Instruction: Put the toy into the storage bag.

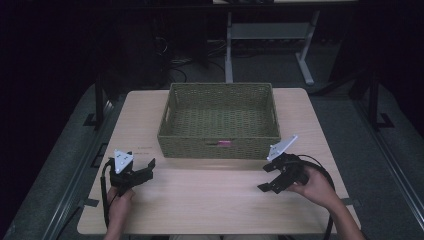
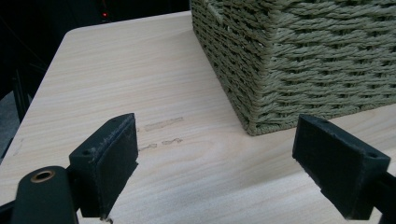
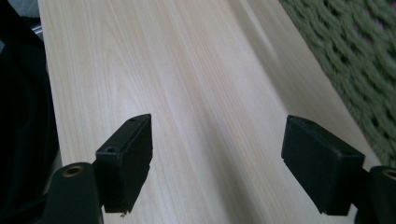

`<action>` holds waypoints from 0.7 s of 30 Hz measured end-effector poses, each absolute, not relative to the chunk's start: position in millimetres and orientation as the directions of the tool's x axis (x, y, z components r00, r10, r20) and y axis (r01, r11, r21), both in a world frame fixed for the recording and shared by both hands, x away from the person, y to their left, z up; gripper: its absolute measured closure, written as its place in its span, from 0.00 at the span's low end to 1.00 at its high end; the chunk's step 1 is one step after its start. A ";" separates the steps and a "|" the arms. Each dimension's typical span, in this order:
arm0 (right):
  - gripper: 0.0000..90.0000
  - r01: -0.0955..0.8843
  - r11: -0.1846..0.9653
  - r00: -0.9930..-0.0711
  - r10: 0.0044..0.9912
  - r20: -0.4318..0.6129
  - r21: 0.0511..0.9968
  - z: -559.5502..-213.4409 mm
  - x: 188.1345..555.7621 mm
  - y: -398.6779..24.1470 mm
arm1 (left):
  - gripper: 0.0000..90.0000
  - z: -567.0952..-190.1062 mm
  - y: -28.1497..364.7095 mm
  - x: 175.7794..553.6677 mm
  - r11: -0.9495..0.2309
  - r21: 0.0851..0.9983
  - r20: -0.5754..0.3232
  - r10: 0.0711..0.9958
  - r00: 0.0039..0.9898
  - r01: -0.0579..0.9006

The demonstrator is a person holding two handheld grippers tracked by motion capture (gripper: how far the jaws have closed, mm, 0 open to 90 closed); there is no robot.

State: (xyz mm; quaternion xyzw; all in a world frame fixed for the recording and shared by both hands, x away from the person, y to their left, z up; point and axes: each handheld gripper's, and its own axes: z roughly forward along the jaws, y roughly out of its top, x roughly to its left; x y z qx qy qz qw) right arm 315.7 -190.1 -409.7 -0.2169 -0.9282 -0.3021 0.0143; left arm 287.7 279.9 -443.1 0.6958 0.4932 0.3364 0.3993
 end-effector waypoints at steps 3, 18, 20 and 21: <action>0.27 0.424 0.711 -0.897 0.413 0.155 0.560 -413.9 312.2 -197.8 | 0.15 -443.2 278.9 288.2 -0.193 0.889 0.074 0.956 0.285 0.415; 0.27 0.492 0.655 -0.857 0.479 0.188 0.573 -430.3 295.4 -227.0 | 0.15 -443.2 276.9 287.2 -0.209 0.887 0.085 0.951 0.298 0.412; 0.27 0.496 0.644 -0.853 0.489 0.184 0.583 -431.5 291.4 -231.8 | 0.15 -442.9 276.6 287.4 -0.209 0.888 0.086 0.951 0.298 0.411; 0.27 0.501 0.637 -0.849 0.494 0.189 0.586 -431.9 289.2 -234.1 | 0.15 -442.8 276.4 287.3 -0.209 0.887 0.086 0.951 0.299 0.411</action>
